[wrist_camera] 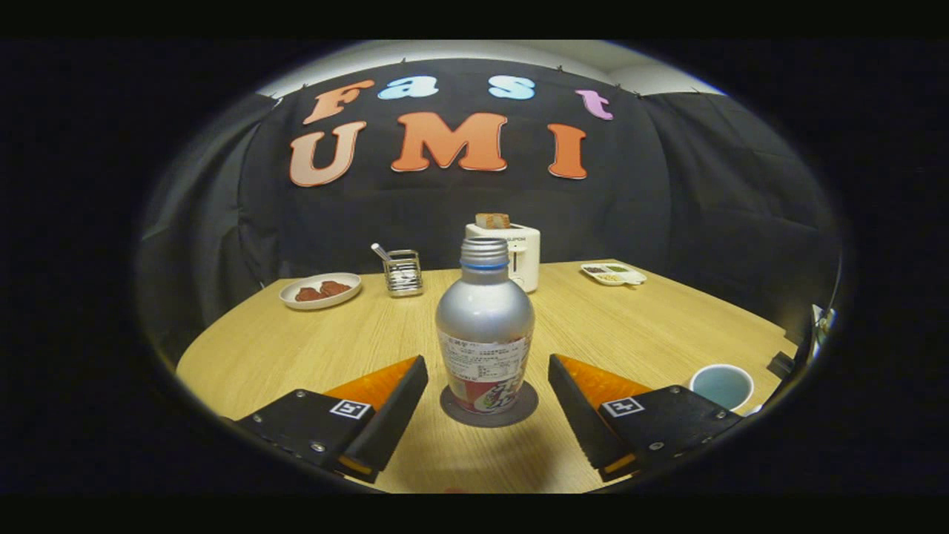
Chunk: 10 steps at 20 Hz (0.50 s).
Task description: Take the bottle from table, then pour the juice into the cup, finally place the bottle on the coaster
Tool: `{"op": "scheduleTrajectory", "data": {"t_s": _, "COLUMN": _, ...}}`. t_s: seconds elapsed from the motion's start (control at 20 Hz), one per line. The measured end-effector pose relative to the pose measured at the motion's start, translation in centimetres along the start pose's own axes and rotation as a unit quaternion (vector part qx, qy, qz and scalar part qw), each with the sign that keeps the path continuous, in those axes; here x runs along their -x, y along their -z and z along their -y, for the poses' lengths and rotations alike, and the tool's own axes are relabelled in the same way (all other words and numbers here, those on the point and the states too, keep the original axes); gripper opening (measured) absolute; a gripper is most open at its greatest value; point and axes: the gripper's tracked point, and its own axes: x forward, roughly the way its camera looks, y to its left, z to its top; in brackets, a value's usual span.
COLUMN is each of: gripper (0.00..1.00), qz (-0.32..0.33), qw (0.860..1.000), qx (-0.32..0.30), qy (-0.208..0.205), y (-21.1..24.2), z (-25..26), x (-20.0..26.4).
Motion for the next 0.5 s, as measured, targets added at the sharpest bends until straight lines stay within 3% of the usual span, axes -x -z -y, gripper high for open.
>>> {"op": "scheduleTrajectory", "data": {"t_s": 0.35, "gripper": 0.97, "qz": 0.047, "qw": 0.999, "qx": -0.005, "qy": -0.001, "y": -3.1, "z": -1.7, "x": 7.2}}
{"op": "scheduleTrajectory", "data": {"t_s": 0.5, "gripper": 0.97, "qz": 0.064, "qw": 0.998, "qx": -0.004, "qy": -0.022, "y": -3.8, "z": -4.1, "x": 10.6}}
